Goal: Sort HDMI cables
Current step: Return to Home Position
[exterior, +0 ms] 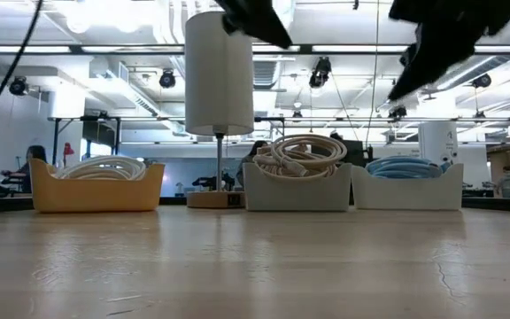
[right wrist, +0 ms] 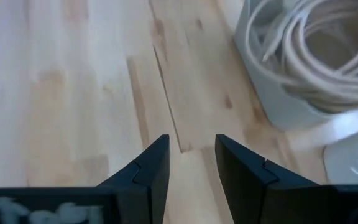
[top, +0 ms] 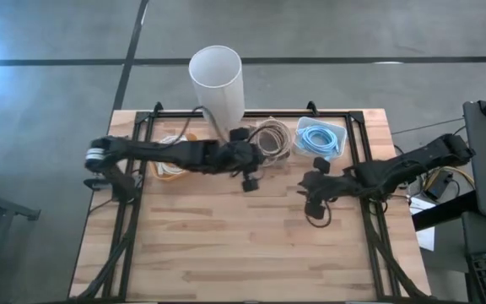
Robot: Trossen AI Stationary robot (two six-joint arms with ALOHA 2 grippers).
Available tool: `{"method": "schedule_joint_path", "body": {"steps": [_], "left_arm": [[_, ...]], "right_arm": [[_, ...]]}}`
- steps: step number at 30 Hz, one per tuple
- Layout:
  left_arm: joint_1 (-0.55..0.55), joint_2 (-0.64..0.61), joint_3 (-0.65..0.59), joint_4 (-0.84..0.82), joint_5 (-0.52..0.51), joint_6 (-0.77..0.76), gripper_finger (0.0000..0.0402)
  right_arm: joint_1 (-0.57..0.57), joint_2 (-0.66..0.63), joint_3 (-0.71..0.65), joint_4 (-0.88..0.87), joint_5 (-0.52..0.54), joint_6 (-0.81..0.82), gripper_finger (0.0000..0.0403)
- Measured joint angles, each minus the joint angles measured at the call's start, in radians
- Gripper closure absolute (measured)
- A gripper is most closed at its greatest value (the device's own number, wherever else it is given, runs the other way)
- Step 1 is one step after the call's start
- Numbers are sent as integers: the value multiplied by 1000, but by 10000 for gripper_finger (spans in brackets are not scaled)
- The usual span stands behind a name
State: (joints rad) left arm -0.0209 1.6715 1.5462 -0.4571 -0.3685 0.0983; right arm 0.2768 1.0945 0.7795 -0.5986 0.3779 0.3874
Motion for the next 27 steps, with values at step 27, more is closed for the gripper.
{"method": "schedule_joint_path", "body": {"steps": [27], "left_arm": [[-178,-1021,-1180,725,-90,-36,401]], "right_arm": [[35,-539,-356,370,-17,-217,280]]}}
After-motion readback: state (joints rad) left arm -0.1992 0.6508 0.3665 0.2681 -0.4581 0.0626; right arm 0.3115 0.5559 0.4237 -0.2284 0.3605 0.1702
